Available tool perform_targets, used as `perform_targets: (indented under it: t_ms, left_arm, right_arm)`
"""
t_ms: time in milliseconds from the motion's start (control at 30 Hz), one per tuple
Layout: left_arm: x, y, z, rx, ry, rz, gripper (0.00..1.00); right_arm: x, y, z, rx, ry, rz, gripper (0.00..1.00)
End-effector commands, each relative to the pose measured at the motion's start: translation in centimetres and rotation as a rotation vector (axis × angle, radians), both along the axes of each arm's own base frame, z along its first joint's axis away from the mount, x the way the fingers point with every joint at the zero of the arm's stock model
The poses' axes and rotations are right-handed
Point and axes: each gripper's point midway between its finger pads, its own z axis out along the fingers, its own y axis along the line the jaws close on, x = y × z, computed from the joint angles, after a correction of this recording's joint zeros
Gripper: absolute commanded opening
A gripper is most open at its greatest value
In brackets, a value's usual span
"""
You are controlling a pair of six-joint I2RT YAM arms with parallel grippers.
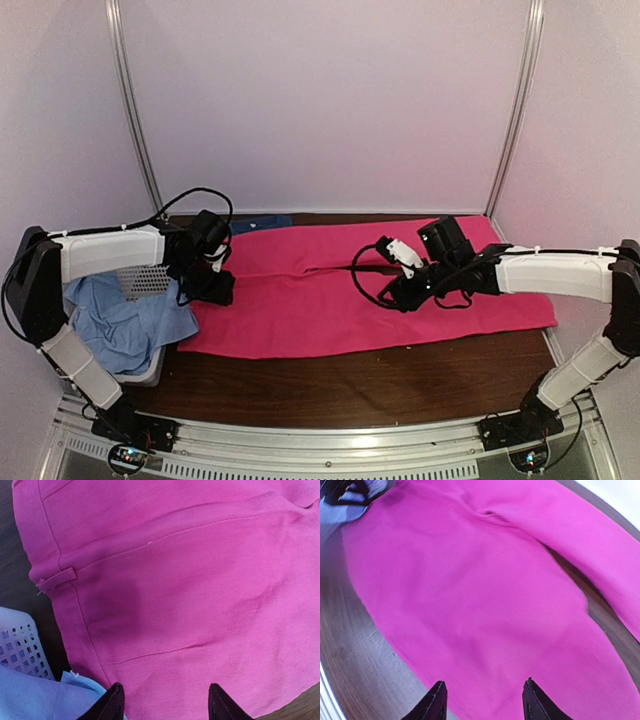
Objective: Fold and stack the mixed laundry pile
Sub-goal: Flatten out the crumpled trousers at the center of the board, then pick up the flattened trousers from the center of the board.
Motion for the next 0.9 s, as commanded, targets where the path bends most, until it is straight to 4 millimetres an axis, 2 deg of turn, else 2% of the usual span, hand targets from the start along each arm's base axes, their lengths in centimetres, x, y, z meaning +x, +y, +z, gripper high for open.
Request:
perform_targets:
  t_ms: [0, 133, 233, 333, 467, 567, 667, 767, 800, 867]
  left_arm:
    - [-0.4, 1.2, 0.7, -0.02, 0.02, 0.107, 0.58]
    - [-0.3, 1.6, 1.9, -0.054, -0.008, 0.132, 0.58]
    - [-0.1, 1.7, 2.5, -0.074, -0.017, 0.138, 0.59]
    - [0.1, 1.7, 2.6, -0.071, -0.019, 0.134, 0.59]
    - [0.1, 1.8, 2.8, -0.068, -0.023, 0.139, 0.59]
    - [0.3, 1.9, 3.1, -0.068, -0.033, 0.141, 0.59]
    - [0.4, 2.0, 3.3, -0.068, -0.039, 0.144, 0.59]
    - [0.4, 2.0, 3.1, -0.067, -0.033, 0.144, 0.59]
    - [0.4, 1.9, 3.0, -0.071, -0.028, 0.139, 0.59]
    - [0.4, 1.9, 2.9, -0.071, -0.03, 0.141, 0.59]
  right_arm:
    - [-3.0, 5.4, -2.6, -0.063, -0.042, 0.256, 0.5]
    - [-5.7, 8.6, -4.6, -0.106, -0.045, 0.408, 0.46]
    - [-6.8, 9.7, -5.9, -0.129, -0.033, 0.472, 0.44]
    - [-7.3, 9.7, -7.1, -0.164, -0.003, 0.499, 0.46]
    - [-7.5, 9.5, -8.7, -0.204, 0.041, 0.515, 0.56]
    - [-7.7, 9.1, -10.3, -0.248, 0.084, 0.526, 0.56]
    - [-8.3, 8.9, -11.3, -0.263, 0.118, 0.545, 0.51]
    - [-7.9, 8.4, -12.2, -0.304, 0.111, 0.529, 0.46]
    - [-7.6, 8.3, -12.4, -0.315, 0.107, 0.521, 0.42]
    - [-6.8, 8.1, -12.5, -0.329, 0.095, 0.496, 0.25]
